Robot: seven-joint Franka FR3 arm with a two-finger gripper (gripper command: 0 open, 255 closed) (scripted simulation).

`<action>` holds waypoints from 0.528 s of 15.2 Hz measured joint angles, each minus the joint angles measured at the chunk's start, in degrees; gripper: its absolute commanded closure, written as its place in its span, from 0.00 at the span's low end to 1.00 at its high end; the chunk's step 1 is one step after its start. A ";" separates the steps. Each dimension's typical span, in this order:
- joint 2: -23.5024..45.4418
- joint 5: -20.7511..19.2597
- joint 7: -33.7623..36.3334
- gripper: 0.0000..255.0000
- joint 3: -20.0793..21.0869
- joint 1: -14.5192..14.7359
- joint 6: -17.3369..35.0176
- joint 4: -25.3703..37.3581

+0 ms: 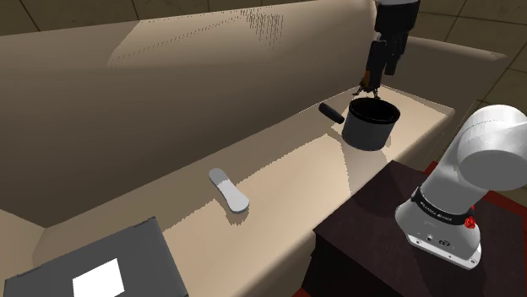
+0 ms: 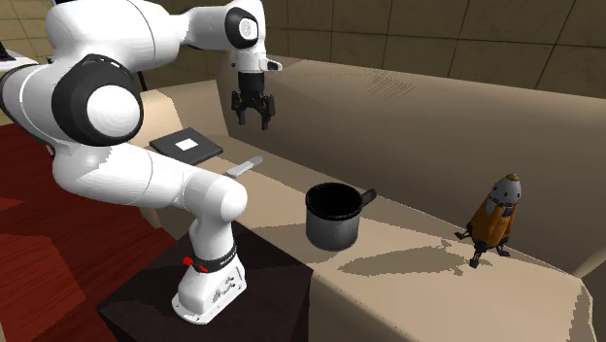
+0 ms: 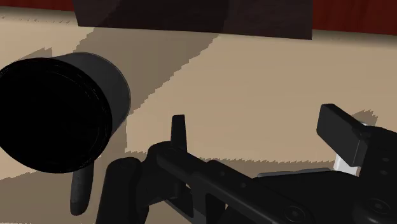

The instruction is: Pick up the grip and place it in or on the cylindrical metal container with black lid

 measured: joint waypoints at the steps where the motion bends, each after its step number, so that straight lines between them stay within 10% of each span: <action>1: 0.00 0.00 0.00 0.00 0.00 0.00 0.00 0.00; 8: 6.04 -3.47 -3.05 0.00 -4.48 -2.85 11.20 -3.94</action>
